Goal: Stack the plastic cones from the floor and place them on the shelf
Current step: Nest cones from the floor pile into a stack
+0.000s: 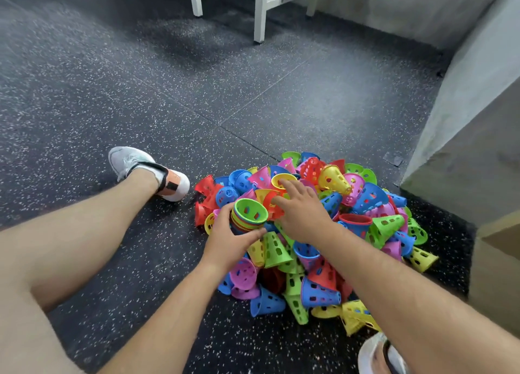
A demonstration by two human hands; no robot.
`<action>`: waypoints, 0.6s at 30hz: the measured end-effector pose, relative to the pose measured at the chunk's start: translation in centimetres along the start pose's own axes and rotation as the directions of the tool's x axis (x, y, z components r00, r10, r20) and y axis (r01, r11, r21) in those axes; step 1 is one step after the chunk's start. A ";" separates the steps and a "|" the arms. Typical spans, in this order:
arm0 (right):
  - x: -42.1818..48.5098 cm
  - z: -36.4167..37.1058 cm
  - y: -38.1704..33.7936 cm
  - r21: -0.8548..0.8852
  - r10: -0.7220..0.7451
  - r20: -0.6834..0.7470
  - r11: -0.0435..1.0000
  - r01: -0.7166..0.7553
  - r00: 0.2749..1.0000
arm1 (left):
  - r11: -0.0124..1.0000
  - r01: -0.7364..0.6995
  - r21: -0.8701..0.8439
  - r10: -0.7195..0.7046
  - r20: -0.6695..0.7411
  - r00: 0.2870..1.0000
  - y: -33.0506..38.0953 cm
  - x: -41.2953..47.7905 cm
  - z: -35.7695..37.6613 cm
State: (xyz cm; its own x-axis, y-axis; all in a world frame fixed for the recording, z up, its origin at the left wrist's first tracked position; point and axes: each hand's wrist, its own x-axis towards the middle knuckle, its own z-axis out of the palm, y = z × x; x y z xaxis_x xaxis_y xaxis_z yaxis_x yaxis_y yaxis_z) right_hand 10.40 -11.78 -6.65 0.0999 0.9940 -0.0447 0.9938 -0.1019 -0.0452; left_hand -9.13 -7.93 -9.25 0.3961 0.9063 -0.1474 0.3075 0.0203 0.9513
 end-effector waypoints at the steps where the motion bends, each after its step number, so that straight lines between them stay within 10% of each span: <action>1: 0.2 0.4 -0.2 -0.014 0.010 0.023 1.000 -0.010 1.000 | 1.000 0.006 -0.005 -0.006 -0.002 1.000 -0.3 0.2 -0.1; 8: 1.1 1.4 -0.3 -0.058 0.025 0.005 0.998 -0.024 1.000 | 0.999 -0.001 -0.042 0.001 0.009 1.000 -0.5 0.6 0.0; 18: -0.4 -0.9 -0.5 0.637 0.304 -0.392 0.770 0.018 0.868 | 0.998 0.019 -0.055 -0.016 0.055 0.998 -0.3 0.2 -0.9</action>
State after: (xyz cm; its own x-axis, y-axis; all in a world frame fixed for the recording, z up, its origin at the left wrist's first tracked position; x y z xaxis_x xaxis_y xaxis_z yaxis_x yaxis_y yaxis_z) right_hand 9.90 -12.04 -5.71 0.4085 0.8474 0.3391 0.7357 -0.0858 -0.6719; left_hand -9.93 -7.42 -9.36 0.4381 0.8814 -0.1768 0.2667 0.0604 0.9619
